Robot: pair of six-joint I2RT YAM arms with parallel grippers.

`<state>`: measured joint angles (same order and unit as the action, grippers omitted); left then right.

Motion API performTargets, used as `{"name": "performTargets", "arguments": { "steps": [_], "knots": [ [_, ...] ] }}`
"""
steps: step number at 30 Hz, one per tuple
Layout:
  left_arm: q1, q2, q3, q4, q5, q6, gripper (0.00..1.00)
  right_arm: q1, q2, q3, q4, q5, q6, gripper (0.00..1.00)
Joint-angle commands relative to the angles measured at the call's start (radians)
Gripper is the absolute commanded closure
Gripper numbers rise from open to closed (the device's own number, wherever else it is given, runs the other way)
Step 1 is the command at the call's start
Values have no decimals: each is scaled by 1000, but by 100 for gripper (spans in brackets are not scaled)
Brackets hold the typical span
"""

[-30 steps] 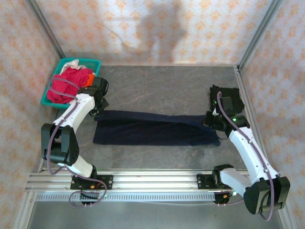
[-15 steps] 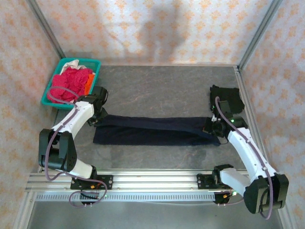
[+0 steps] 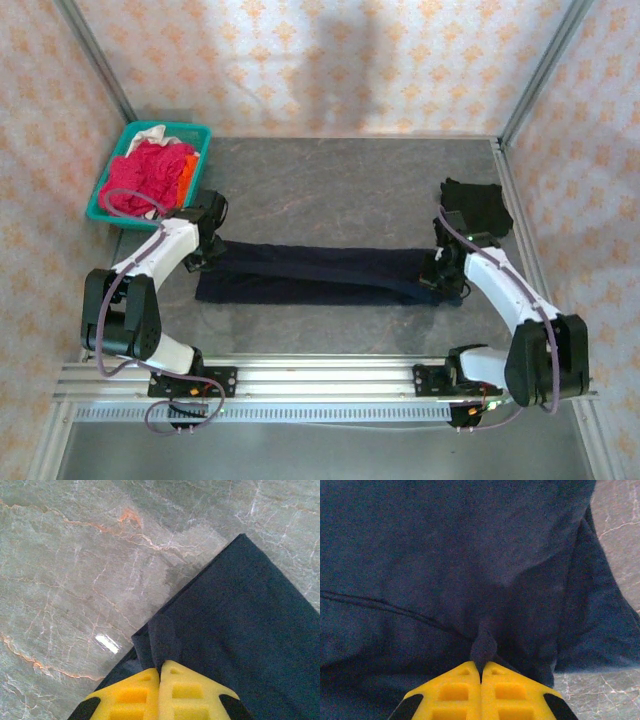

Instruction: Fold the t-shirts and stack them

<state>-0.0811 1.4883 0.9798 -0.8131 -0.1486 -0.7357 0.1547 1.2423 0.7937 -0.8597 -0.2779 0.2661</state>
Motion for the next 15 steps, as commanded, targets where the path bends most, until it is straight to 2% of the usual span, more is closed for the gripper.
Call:
{"name": "performTargets", "arguments": {
  "steps": [1,12,14,15],
  "knots": [
    [0,2,-25,10,-47,-23,100,2,31,-8,20,33,16,100],
    [-2,-9,-92,29,-23,-44,99,2,141,-7,91,34,20,99],
    [-2,-11,-99,25,-28,-48,93,1,136,-5,95,29,22,91],
    [-2,-13,-99,25,-28,-50,88,2,127,-1,94,28,24,84]
  ]
}}
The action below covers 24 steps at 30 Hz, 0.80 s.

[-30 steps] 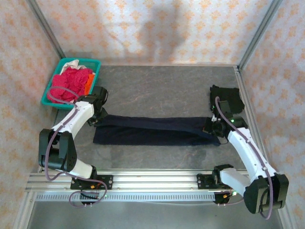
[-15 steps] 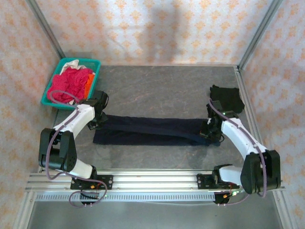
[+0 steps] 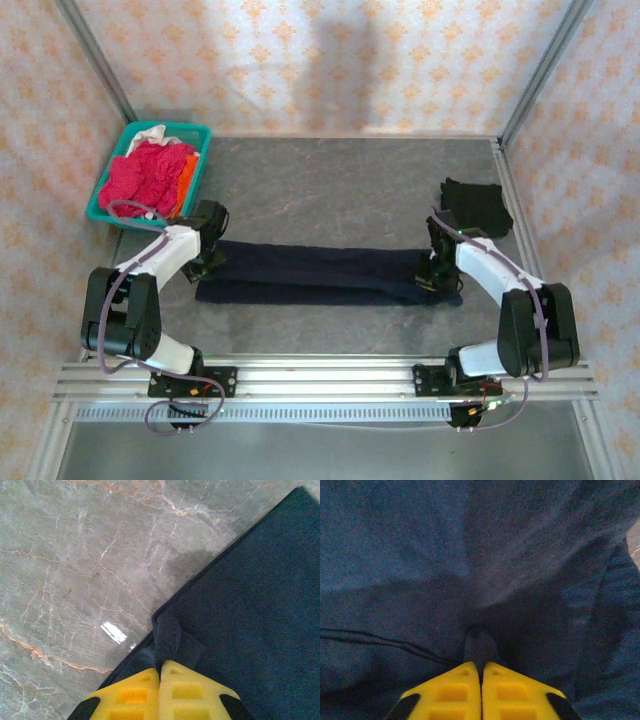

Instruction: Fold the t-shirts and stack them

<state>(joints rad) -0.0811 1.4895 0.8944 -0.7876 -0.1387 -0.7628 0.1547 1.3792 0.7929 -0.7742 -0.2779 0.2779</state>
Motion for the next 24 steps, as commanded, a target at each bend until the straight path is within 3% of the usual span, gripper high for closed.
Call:
{"name": "performTargets", "arguments": {
  "steps": [1,5,9,11,14,18,24],
  "knots": [
    [-2,-19,-16,-1,-35,-24,84,2,-24,2,5,30,13,77],
    [-2,-69,-25,-5,-12,-27,64,2,-106,25,-14,49,17,62],
    [-5,-147,-20,-41,-7,-27,44,17,-152,69,-37,42,7,60],
    [-14,-182,-12,-48,1,-27,39,59,-155,91,-35,66,1,60],
    [-45,-188,20,-42,22,-36,39,149,-122,118,3,99,12,60],
    [-83,-124,38,55,100,-76,46,255,-5,159,85,106,55,60],
    [-108,1,11,141,120,-105,52,334,176,161,221,71,141,66]
  ]
}}
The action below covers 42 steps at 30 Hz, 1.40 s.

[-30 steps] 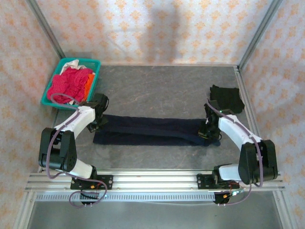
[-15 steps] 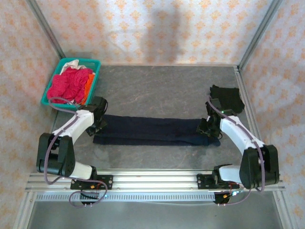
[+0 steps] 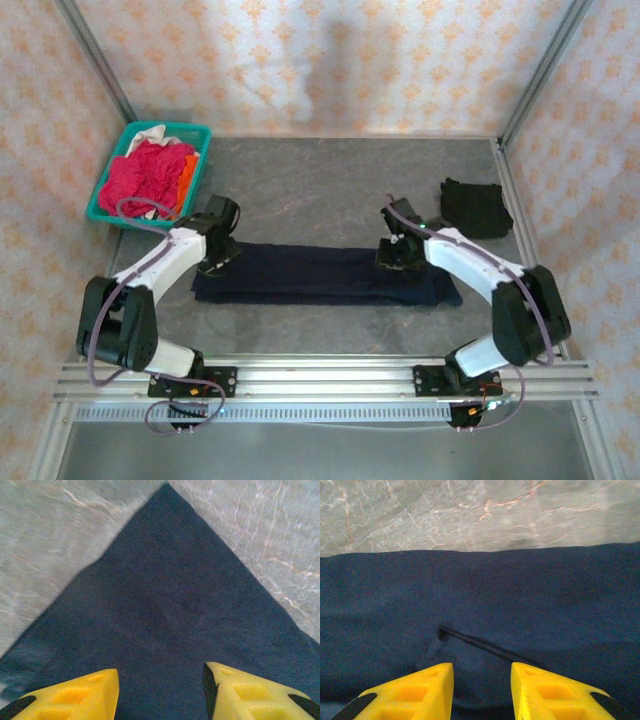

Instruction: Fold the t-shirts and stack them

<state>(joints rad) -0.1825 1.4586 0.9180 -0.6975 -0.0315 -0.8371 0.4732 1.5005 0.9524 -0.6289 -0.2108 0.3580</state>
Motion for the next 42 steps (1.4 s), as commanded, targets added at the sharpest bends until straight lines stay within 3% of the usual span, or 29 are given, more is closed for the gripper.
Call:
{"name": "performTargets", "arguments": {
  "steps": [1,4,8,20,23,26,32,37,42],
  "knots": [
    [-6,41,-24,57,12,-30,53,20,80,-3,84,-1,69,67],
    [-6,53,-65,57,13,-26,53,50,102,-21,67,4,77,71],
    [-6,26,-132,58,16,-26,53,65,17,-109,56,-15,105,75],
    [-4,-71,-204,4,14,-53,52,67,-146,-169,-88,30,122,76],
    [-4,-120,-173,-45,-10,-43,51,52,-193,-144,-144,132,179,68],
    [-5,-168,-145,-86,-27,-26,50,-3,-278,-167,-172,155,223,57],
    [-6,-201,-144,-101,-15,-19,50,-143,-409,-256,-241,57,282,41],
    [-6,-186,-164,-77,-10,-28,49,-134,-432,-311,-240,-76,315,36],
    [-6,-191,-162,-76,-23,-29,49,-20,-406,-349,-201,-105,358,35]
  ]
}}
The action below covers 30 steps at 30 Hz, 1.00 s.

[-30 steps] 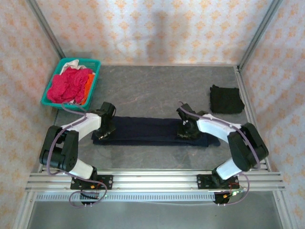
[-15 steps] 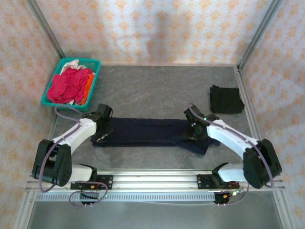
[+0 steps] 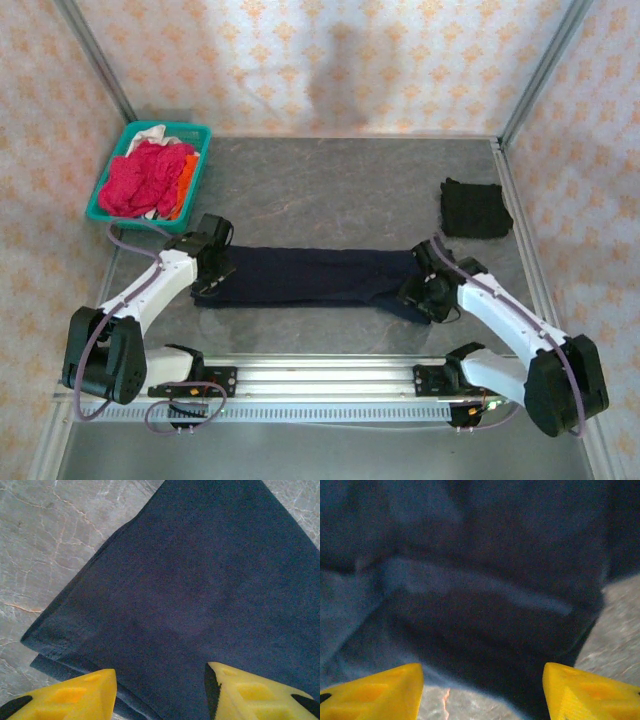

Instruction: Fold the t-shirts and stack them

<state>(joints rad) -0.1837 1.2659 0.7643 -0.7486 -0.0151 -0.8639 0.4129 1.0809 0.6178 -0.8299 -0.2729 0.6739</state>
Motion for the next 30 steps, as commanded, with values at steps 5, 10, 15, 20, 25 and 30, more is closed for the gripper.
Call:
{"name": "performTargets", "arguments": {
  "steps": [5,10,15,20,25,30],
  "knots": [
    [-5,16,-8,-15,-34,-1,50,44,77,16,4,0,-2,50],
    [-5,14,-3,-21,-47,4,49,43,98,57,5,40,-18,100],
    [-3,0,0,-26,-51,2,50,31,85,120,-6,133,-55,100],
    [-5,-2,9,-31,-54,5,50,-16,161,163,11,182,-138,100],
    [-4,7,23,-32,-58,11,50,-50,272,164,82,215,-202,100],
    [-5,20,27,-29,-53,12,50,-52,322,167,131,266,-245,66]
  ]
}}
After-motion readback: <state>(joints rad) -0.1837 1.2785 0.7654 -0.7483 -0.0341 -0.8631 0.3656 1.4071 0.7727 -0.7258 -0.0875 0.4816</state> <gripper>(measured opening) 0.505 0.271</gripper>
